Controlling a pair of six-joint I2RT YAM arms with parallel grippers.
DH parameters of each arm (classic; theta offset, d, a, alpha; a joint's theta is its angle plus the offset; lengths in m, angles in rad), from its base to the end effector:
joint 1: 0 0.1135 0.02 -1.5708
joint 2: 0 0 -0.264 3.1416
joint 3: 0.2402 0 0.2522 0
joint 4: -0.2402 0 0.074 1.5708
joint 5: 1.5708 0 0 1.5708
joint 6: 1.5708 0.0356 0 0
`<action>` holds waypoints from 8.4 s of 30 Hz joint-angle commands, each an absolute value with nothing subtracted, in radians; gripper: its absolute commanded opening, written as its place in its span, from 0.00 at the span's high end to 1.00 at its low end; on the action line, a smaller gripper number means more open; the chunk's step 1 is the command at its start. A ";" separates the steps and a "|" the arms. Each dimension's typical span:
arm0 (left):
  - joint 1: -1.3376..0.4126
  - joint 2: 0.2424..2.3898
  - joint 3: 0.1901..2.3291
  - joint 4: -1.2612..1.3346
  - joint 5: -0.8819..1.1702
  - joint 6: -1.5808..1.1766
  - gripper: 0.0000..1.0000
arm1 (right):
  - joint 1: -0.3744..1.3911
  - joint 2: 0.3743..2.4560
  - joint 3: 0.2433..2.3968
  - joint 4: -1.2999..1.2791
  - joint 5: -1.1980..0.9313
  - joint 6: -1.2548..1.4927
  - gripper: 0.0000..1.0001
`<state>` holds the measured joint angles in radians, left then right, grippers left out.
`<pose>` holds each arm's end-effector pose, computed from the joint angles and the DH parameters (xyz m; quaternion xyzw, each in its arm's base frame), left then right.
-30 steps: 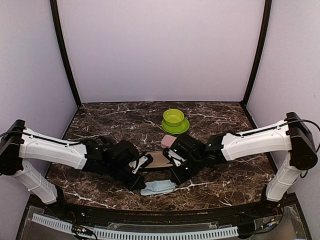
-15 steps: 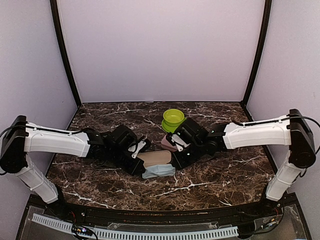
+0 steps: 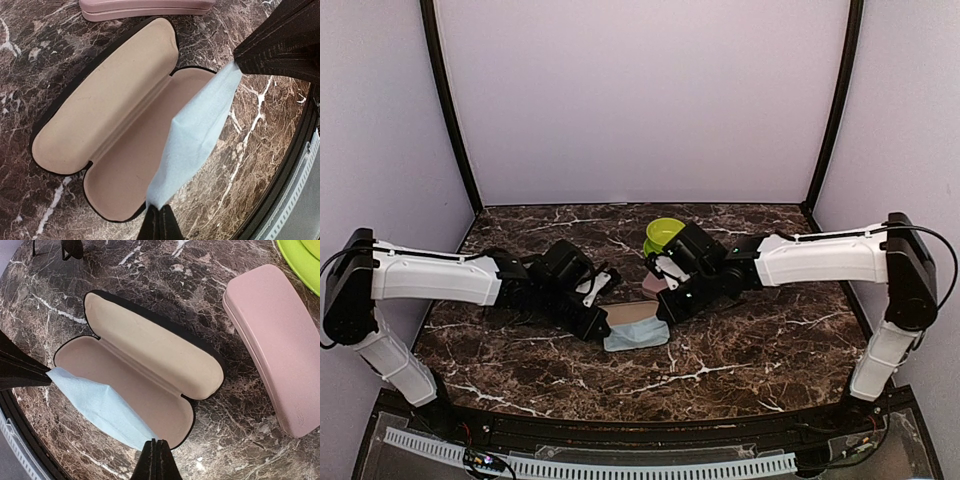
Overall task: Organize the sunglasses
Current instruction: Place the folded cleaning cloth in the sunglasses case, then adjust the folded cleaning cloth on the sunglasses case.
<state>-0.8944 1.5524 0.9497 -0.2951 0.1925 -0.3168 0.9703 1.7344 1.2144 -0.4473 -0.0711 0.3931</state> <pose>0.1943 -0.2529 0.2028 0.2980 0.8916 -0.2617 0.2186 0.2056 0.3047 0.2142 -0.2817 0.9117 0.2135 0.2092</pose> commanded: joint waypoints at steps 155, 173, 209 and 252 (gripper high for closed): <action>-0.761 1.738 1.149 -0.517 0.273 -0.210 0.78 | 0.899 1.943 1.387 -0.561 -0.187 0.324 0.89; -0.761 1.668 1.132 -0.422 0.245 -0.224 0.60 | 0.899 1.918 1.379 -0.490 -0.227 0.338 0.81; -0.862 1.762 0.989 -0.264 0.255 -0.321 0.72 | 0.921 1.929 1.178 -0.311 -0.325 0.412 0.83; -0.928 1.536 0.850 -0.051 0.141 -0.411 0.71 | 0.999 1.844 1.097 -0.310 -0.185 0.351 0.83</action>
